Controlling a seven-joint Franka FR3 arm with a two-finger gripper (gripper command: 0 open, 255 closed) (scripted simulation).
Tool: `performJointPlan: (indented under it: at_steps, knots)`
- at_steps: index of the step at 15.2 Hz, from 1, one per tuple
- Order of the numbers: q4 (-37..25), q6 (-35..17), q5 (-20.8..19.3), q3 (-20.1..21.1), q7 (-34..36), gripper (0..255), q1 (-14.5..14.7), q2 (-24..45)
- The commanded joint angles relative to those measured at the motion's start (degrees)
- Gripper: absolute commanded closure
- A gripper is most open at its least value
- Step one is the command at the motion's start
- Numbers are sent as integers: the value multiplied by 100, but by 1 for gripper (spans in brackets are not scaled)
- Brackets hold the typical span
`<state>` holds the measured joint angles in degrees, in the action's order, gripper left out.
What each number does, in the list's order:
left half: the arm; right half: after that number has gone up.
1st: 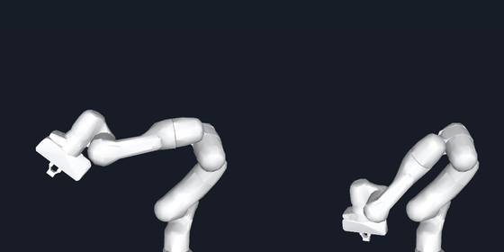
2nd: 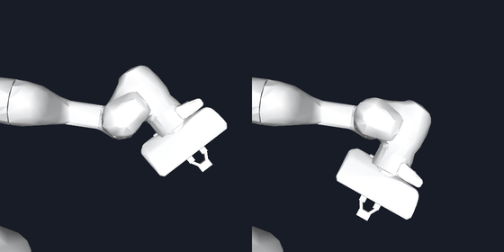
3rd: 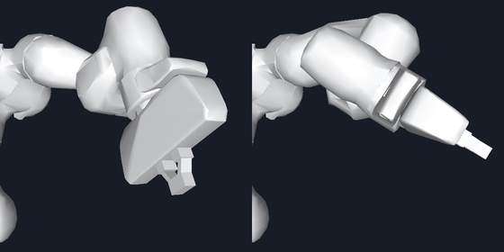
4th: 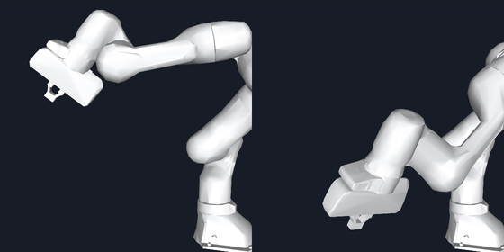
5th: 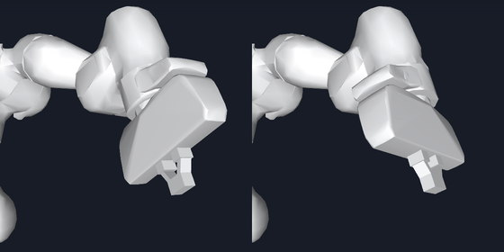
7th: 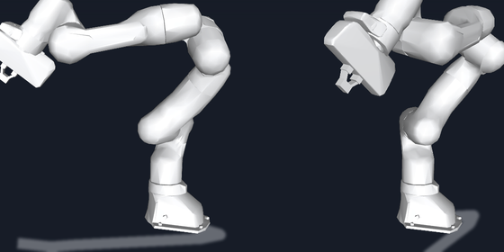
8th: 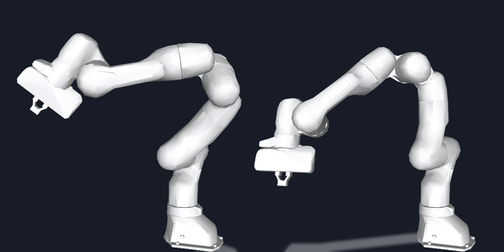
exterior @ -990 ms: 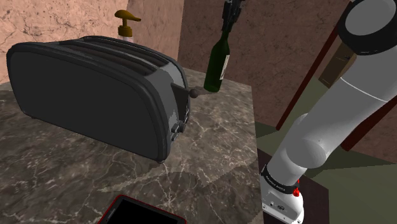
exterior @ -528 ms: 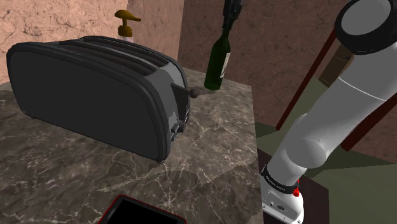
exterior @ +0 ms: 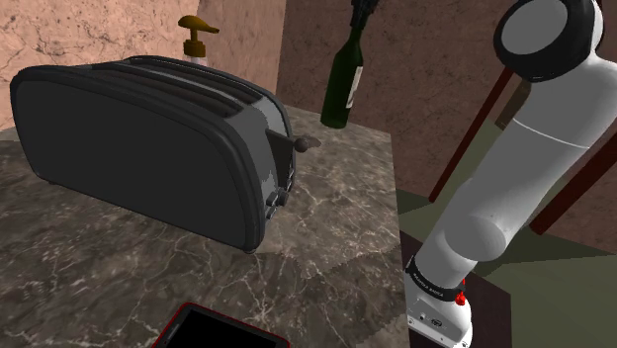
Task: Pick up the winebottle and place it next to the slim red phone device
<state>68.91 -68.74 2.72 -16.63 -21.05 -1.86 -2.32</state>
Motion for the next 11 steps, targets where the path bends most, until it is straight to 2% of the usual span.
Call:
performJointPlan:
  at_steps: [1, 4, 7, 11]
  knots:
    - [-376, 223, 55, -24, -12, 255, -18, 159]
    - [-1007, 579, 167, -82, -56, 255, -78, 451]
    - [-151, 378, -72, 204, 401, 255, 211, -256]
    - [668, 260, -213, 611, 1000, 255, 451, -993]
